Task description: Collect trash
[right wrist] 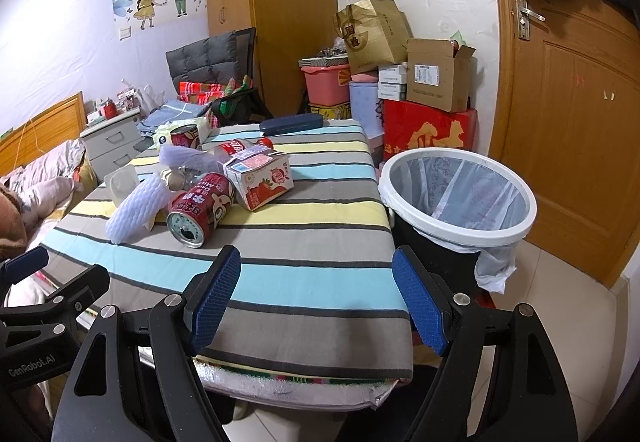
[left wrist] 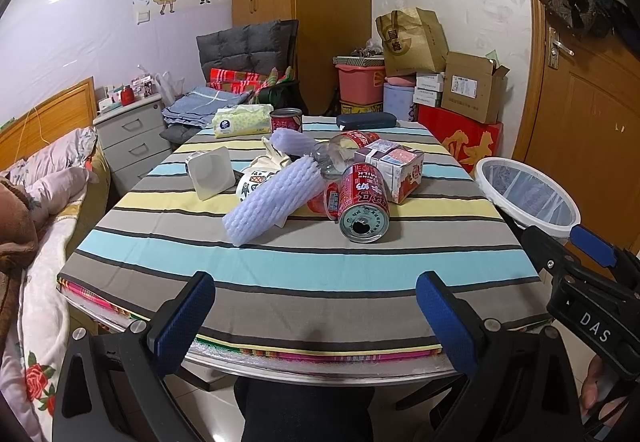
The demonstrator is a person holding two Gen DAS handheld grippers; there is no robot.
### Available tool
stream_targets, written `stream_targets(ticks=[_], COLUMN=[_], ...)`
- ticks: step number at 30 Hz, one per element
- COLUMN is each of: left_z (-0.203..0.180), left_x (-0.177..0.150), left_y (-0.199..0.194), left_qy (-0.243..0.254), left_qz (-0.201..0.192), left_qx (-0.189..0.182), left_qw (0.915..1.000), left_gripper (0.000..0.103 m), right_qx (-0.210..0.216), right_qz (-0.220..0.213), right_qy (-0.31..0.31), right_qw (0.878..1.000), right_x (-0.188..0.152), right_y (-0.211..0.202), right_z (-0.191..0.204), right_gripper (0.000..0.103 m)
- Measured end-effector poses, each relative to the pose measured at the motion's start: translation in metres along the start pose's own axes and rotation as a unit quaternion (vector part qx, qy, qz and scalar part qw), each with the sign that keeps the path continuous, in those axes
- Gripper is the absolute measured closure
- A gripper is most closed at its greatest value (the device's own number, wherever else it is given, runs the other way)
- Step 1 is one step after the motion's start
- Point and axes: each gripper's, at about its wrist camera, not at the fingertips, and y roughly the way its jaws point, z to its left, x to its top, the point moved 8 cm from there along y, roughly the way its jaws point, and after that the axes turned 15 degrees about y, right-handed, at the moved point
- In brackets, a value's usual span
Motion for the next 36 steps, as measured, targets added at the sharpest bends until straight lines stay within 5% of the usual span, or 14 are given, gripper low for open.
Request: stream_targets(ticks=[36], left_z=[-0.0011], left_x=[0.0010], left_y=[-0.0024], left_qy=[-0.001], left_qz=[-0.002], left_qx=[0.001], left_qw=[1.0000], left_gripper=[0.001], right_qx=[0.000], right_qz=[-0.003], right_qy=[-0.002], right_qw=[1.000], right_x=[0.0010], right_y=[-0.0022], right_z=[0.0017], right_gripper=[0.023])
